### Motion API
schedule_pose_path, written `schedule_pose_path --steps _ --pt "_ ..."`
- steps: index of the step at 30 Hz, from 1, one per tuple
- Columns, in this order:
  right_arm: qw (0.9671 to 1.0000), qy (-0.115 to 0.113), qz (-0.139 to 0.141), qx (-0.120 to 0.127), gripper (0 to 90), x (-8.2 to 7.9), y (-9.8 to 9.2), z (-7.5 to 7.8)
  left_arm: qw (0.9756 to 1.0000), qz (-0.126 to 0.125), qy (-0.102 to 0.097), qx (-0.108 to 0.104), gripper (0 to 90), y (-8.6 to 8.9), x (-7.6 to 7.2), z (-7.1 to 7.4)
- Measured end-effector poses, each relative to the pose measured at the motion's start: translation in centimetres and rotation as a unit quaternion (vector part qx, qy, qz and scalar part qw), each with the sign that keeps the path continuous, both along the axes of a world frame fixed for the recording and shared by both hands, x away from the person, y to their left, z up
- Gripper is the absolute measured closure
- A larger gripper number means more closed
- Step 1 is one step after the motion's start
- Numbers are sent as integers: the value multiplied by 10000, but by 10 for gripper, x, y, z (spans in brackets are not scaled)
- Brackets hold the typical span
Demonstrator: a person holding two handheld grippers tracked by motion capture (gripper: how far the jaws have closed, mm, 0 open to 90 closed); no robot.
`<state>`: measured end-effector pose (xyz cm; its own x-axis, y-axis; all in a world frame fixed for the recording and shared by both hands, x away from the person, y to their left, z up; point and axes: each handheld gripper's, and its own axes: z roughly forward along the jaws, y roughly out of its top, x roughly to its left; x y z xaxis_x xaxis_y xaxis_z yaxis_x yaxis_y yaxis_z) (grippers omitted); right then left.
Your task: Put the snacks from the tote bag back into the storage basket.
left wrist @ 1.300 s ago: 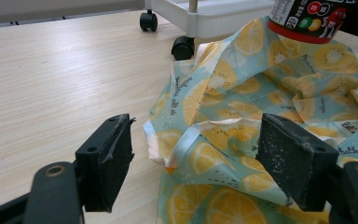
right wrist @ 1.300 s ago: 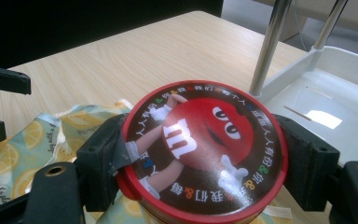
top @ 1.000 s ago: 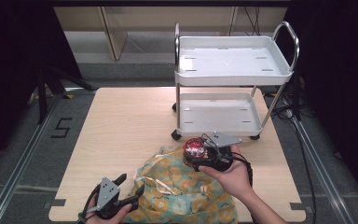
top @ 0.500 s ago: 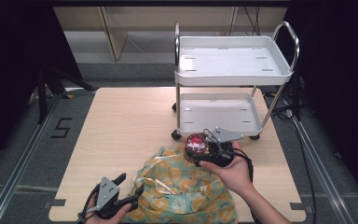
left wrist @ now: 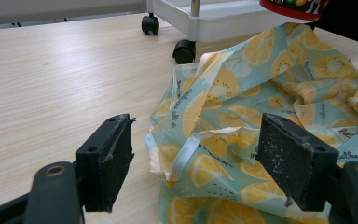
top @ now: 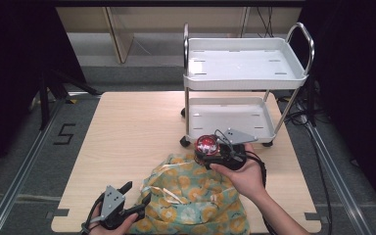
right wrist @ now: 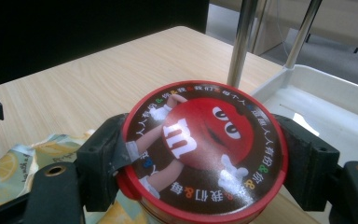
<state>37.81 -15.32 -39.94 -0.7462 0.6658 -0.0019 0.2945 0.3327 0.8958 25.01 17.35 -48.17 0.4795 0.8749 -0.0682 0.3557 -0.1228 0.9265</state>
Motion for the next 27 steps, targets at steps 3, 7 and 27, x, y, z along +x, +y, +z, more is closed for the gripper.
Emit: schedule_pose_path --steps 3,7,27 --pt "9999 -43 -90 32 269 2 1 -1 10000 -30 12 50 259 2 1 0" --pt "10000 -15 -66 25 269 4 1 -2 10000 -22 29 11 259 2 1 0" --pt "9999 40 -159 -45 268 14 -1 -2 10000 -17 13 24 259 1 1 0"
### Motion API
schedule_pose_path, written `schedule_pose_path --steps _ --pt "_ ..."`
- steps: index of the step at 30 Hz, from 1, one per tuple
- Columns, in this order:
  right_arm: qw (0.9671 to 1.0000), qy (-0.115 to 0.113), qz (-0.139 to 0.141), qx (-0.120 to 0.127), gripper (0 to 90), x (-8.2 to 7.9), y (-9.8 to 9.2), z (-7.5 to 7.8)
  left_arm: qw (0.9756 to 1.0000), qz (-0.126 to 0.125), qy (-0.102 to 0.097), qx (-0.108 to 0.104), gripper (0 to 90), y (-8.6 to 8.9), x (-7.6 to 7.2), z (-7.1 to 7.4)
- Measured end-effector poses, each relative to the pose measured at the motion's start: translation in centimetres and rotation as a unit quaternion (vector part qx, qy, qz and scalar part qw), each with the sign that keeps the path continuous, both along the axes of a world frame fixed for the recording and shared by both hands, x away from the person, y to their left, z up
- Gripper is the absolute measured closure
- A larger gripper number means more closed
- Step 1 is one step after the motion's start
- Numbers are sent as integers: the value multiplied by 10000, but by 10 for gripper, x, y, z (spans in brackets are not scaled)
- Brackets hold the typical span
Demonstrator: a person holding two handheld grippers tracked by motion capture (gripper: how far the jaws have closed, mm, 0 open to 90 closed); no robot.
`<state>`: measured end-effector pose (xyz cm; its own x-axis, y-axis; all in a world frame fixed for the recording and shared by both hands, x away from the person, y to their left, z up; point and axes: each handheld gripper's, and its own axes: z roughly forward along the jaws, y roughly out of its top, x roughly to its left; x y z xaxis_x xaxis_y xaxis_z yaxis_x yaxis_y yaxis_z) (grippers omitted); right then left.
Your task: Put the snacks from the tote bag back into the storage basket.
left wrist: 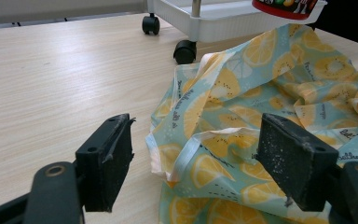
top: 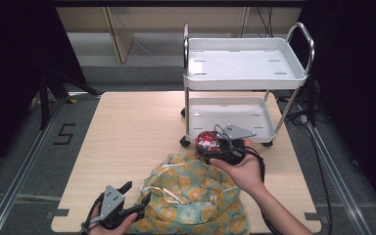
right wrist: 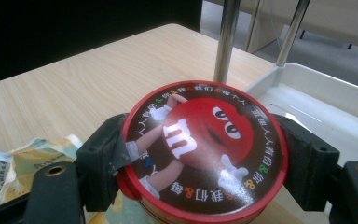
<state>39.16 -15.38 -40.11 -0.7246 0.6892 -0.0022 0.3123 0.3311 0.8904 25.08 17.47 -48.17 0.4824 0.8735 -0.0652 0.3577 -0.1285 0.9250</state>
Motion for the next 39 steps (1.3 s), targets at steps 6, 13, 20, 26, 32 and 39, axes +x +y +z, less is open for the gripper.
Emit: schedule_pose_path --steps 6,13,20,26,32,39 --pt "10000 9 -46 61 269 2 0 0 10000 17 6 -1 259 0 0 0" --pt "10000 -65 -24 18 269 5 1 1 10000 42 4 -24 260 0 -1 1" --pt "10000 36 -83 20 269 6 2 2 10000 37 -1 -12 260 0 -1 1" --pt "9999 -26 -118 29 269 9 2 2 10000 14 -43 -17 260 1 0 1" --pt "9999 -71 -78 -23 269 11 3 1 9999 31 -75 -114 260 -1 0 1" --pt "9999 -16 -121 -6 269 13 5 1 9999 26 -74 -94 261 0 0 1"
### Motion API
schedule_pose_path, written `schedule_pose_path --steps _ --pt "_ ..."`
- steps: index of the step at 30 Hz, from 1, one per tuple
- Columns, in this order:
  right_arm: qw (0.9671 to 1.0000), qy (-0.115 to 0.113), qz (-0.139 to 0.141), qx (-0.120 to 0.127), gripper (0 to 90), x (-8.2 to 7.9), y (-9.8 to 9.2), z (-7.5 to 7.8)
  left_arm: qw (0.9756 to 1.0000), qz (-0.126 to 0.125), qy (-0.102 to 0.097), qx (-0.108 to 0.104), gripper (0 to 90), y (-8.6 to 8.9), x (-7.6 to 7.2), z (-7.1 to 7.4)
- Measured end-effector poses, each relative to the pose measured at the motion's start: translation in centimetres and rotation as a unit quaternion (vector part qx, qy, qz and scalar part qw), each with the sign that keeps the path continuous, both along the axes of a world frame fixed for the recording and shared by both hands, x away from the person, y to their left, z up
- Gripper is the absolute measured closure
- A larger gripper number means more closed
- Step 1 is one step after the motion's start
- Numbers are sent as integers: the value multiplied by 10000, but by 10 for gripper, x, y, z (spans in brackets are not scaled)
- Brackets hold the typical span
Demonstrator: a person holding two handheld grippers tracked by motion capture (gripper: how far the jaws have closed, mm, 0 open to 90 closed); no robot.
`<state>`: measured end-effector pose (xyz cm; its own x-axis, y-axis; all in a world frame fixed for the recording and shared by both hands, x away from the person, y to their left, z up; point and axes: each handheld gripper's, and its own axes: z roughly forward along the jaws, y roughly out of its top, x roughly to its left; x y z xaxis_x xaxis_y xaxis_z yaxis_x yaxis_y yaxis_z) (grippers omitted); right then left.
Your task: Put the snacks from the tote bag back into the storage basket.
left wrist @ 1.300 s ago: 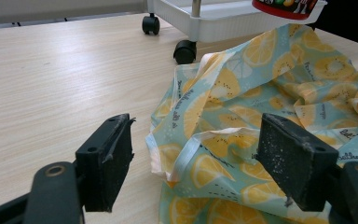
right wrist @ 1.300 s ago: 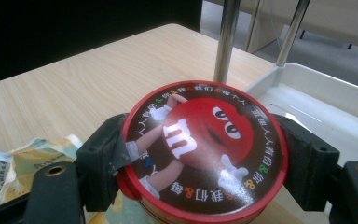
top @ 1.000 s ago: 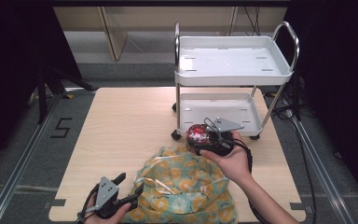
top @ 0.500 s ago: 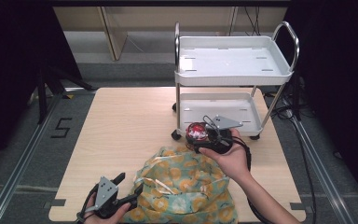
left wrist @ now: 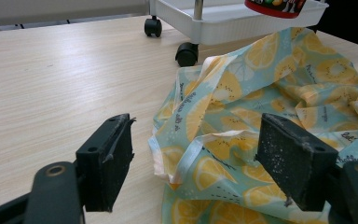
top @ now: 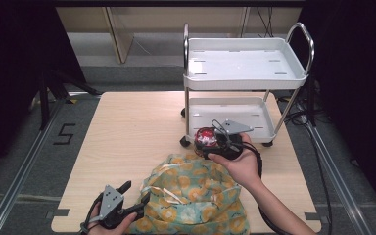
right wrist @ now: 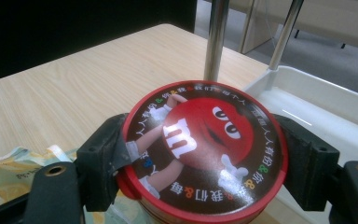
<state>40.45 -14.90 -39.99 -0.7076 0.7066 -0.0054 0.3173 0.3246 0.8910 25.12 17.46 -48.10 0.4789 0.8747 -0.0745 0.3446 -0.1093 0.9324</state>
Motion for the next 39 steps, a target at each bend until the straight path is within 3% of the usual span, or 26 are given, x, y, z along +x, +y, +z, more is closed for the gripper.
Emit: schedule_pose_path --steps 5,6,9,15,27,31,33,35,39 --pt "10000 -16 -4 -44 269 2 0 1 10000 20 10 -13 261 -1 0 0" --pt "9999 84 -48 38 269 1 1 1 10000 35 27 6 261 -1 0 0" --pt "10000 -43 -1 -60 269 4 -1 1 9999 37 49 86 262 0 0 1" --pt "10000 20 -31 -44 269 6 -2 2 9999 13 50 86 262 0 0 1" --pt "10000 -17 -62 -2 269 10 -1 4 10000 18 -21 -20 263 -1 0 0" --pt "9999 -91 -78 -49 269 11 -1 4 9999 62 31 86 264 1 -1 2" --pt "9999 37 -109 -51 269 10 -1 5 10000 58 8 77 265 1 0 1" --pt "9999 -58 -82 -86 269 12 -1 4 9999 82 42 89 266 1 -1 2" --pt "9999 -27 -48 -142 269 13 -1 5 10000 49 12 45 266 0 -1 1"
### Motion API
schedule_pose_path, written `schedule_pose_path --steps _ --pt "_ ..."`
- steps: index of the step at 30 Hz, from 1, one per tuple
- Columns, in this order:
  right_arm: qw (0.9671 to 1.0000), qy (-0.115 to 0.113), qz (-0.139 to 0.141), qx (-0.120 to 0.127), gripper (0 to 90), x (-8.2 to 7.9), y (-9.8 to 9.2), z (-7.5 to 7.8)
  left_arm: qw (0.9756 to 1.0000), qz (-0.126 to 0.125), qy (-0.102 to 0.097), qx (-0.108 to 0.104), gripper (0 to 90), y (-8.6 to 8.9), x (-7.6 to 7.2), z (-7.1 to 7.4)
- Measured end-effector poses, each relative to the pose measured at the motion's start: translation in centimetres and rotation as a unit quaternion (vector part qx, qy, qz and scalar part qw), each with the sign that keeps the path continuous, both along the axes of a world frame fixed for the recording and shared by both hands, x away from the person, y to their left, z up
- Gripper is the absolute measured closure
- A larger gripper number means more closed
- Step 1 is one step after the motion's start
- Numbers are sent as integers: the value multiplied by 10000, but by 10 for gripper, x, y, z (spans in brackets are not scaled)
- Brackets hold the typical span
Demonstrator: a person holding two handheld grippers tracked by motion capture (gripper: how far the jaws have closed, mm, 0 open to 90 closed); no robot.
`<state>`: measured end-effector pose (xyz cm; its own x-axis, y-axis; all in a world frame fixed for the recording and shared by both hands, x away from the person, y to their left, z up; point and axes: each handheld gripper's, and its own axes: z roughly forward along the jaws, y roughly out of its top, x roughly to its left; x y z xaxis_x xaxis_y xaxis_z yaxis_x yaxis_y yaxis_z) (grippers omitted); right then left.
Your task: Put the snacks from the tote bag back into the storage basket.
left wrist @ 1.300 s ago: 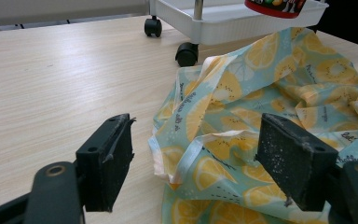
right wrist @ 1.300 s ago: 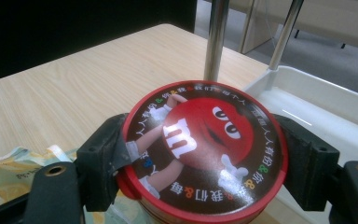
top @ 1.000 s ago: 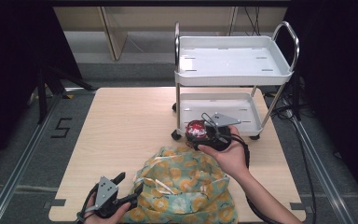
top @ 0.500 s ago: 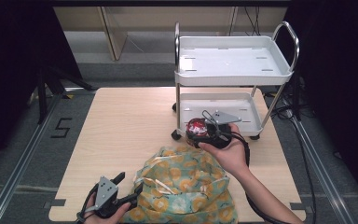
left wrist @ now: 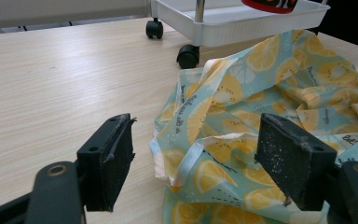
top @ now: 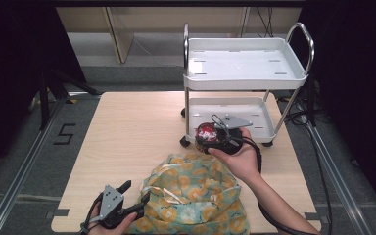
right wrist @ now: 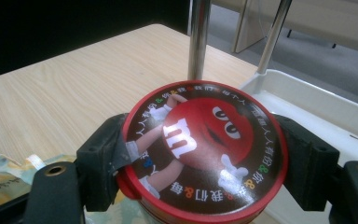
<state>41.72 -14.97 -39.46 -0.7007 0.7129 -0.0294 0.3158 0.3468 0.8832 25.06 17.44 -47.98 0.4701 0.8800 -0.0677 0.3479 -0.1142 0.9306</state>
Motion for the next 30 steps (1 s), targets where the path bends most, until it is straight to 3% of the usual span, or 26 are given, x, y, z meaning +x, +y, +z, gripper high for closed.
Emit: schedule_pose_path --steps 2,3,4,6,8,11,19,21,24,27,30 --pt "10000 5 -7 13 269 0 1 0 10000 -1 1 4 266 0 0 0" --pt "9999 -98 -38 -28 269 1 0 1 10000 22 19 33 266 0 0 0" --pt "10000 -7 55 -67 269 2 -1 2 10000 20 12 29 266 0 0 0" --pt "10000 49 -23 23 269 2 0 1 10000 17 8 26 266 1 0 0" --pt "10000 -29 31 -81 269 4 0 2 10000 30 -6 -37 266 0 0 0" --pt "10000 -36 21 -17 269 6 1 2 10000 2 -21 3 266 1 0 0" --pt "9997 82 187 -103 269 9 -1 2 10000 38 0 3 267 1 0 1" --pt "9998 -55 189 -106 269 12 0 1 10000 40 7 3 267 2 0 1" --pt "9998 102 132 -112 269 12 -1 1 10000 39 17 -4 267 2 0 0" --pt "9998 9 170 -134 269 14 -2 -1 10000 42 3 4 267 2 0 1" --pt "9997 87 174 -149 269 15 -2 0 10000 40 2 12 267 3 0 1"
